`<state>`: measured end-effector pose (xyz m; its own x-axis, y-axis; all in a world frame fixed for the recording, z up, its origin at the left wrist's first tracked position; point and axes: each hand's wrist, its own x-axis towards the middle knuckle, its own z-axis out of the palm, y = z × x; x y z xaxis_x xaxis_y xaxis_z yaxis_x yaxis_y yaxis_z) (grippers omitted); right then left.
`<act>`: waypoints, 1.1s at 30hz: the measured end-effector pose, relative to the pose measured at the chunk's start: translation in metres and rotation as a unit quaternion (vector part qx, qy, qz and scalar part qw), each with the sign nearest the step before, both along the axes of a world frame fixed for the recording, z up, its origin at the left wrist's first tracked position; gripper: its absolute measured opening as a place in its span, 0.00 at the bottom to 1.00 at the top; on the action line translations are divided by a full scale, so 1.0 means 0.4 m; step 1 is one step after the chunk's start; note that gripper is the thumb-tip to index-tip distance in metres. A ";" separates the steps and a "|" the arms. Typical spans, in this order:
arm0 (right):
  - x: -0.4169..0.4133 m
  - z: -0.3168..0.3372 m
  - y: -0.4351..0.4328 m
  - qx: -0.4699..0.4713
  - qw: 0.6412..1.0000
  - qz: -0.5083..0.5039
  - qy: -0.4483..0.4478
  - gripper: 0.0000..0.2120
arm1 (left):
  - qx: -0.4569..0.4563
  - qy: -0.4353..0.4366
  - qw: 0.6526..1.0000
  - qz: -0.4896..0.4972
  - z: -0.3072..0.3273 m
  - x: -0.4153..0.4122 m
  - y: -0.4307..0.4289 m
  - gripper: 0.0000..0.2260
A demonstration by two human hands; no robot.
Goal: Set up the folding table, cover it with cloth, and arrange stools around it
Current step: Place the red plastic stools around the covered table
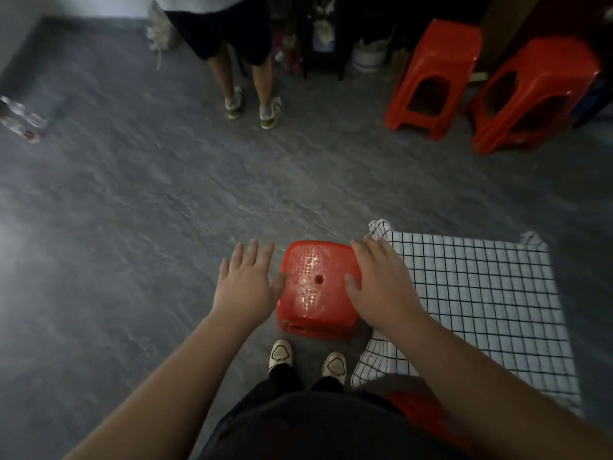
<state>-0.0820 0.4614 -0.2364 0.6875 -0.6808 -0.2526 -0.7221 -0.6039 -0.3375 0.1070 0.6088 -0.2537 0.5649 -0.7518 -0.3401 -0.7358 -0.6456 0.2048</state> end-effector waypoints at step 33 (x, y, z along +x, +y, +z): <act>0.782 0.097 0.113 -0.049 0.985 -0.167 -0.005 0.31 | -0.010 -0.035 0.981 -0.193 0.144 0.861 -0.046 0.30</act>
<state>0.2310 0.5065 -0.1976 0.4243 -0.8899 -0.1677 -0.8823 -0.3645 -0.2978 0.4515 0.5905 -0.1960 0.2584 -0.9203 -0.2939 -0.9372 -0.3126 0.1548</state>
